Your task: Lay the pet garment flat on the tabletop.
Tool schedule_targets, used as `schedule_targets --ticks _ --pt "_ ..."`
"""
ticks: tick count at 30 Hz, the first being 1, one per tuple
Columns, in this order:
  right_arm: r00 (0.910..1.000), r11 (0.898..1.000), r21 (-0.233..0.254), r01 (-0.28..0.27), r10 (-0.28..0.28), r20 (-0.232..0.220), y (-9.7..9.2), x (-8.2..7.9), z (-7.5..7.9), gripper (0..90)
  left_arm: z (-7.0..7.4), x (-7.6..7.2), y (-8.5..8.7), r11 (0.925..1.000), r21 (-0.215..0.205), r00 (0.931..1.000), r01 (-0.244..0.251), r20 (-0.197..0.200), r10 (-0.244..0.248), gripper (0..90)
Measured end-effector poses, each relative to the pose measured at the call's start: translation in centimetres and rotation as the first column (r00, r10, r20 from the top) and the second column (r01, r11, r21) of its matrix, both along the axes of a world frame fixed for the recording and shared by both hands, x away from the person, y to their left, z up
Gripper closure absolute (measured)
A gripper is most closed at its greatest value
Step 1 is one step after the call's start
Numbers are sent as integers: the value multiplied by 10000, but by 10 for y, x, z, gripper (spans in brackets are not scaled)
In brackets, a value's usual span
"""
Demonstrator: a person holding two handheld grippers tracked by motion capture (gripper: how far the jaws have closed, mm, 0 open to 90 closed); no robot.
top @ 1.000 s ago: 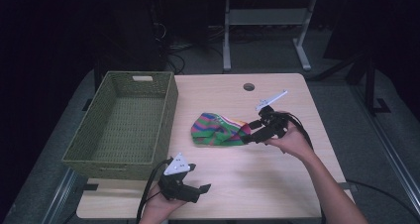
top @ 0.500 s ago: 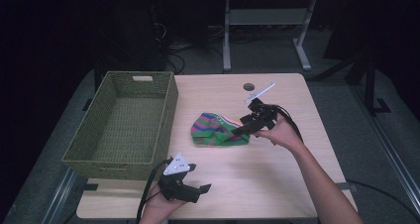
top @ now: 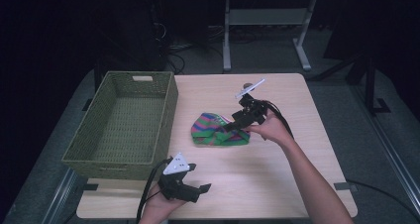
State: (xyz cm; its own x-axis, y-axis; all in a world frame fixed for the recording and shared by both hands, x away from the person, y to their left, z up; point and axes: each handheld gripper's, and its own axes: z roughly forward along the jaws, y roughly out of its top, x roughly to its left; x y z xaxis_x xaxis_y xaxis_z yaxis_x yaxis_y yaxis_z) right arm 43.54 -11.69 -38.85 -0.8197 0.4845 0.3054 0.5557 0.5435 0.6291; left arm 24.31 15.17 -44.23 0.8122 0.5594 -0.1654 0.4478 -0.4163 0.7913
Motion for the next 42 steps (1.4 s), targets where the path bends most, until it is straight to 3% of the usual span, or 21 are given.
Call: schedule_targets --ticks 11,17,23,26,32,37,42 --pt "9993 9995 -214 234 -240 -278 17 14 -17 257 0 1 -1 9999 -86 9999 123 4 -123 139" --pt "9984 9983 -247 522 -527 -203 24 17 -21 297 1 1 1 9999 -148 10000 67 3 -67 139" --pt "9957 9938 -630 919 -923 -35 31 21 -29 329 2 1 2 9998 -170 10000 69 14 -69 139" --pt "9951 9926 -743 961 -976 -161 31 23 -34 351 1 1 2 9998 -189 10000 82 11 -82 139" --pt "9920 9859 -1114 1250 -1264 -61 33 25 -41 373 1 1 2 9998 -185 10000 94 1 -94 139" --pt "9874 9713 -1781 1579 -1530 407 40 22 -53 392 1 1 1 9997 -168 9999 153 -33 -153 139" --pt "9874 9647 -2104 1582 -1542 353 42 21 -61 435 1 1 1 9997 -125 9997 224 -24 -224 139"
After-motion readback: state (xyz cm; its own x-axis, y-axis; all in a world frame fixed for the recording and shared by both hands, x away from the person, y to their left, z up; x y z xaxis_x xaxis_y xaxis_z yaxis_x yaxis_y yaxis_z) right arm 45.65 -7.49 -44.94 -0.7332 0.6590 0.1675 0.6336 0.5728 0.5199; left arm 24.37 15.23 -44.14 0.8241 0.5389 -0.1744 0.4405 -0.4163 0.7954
